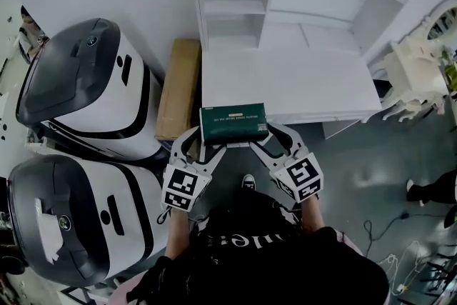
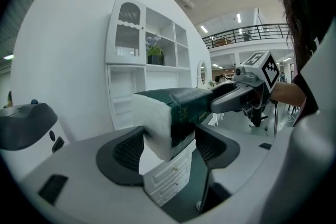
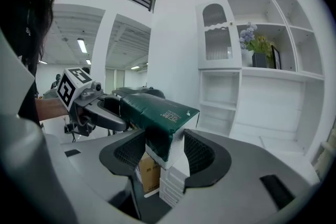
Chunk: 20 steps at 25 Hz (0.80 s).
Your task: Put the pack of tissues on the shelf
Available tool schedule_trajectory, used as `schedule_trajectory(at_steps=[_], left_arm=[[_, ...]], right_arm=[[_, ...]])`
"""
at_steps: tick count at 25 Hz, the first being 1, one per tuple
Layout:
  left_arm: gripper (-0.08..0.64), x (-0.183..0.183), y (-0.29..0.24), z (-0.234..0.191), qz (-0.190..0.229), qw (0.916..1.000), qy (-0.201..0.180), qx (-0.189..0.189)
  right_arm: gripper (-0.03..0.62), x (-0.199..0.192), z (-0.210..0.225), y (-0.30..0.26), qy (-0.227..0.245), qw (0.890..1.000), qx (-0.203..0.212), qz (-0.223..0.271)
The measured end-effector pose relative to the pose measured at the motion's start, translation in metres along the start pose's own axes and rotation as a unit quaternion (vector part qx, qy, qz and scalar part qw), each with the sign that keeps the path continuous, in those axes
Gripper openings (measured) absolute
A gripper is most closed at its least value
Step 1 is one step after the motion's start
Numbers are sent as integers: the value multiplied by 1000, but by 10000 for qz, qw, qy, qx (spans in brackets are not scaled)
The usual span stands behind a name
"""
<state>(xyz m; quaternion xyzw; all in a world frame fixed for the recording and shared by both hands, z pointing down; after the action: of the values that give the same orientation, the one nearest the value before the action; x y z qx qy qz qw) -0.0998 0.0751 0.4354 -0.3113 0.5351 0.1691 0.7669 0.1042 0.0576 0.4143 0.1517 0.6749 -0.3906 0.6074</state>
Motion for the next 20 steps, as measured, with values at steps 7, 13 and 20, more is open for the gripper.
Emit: schedule_trajectory(at_steps=[7,13,20], left_arm=[[302,29,-76,-22,-95,9997,20,218],[302,41,-115,-34,-300,9986,29,438],[302,41,-135,-52,-404,9977,204,499]], right_arm=[[255,19,85,-21,-25,9998,172,86],[255,27,131,-40,25,9990,411,152],[255,32,151,-63,17,9985,528,131]])
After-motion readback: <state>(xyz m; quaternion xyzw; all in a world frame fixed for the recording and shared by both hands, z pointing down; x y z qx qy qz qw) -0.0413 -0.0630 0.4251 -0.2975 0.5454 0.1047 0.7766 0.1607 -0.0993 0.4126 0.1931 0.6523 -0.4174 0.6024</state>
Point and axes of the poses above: the fingertips, and each gripper's own axes: y backward along the fingers, z to its right, x out of its top, the point moved 8 cm from there along y, backward along the fingers, and after that the axes turned 8 degrees about -y, right-handed, at the moved point
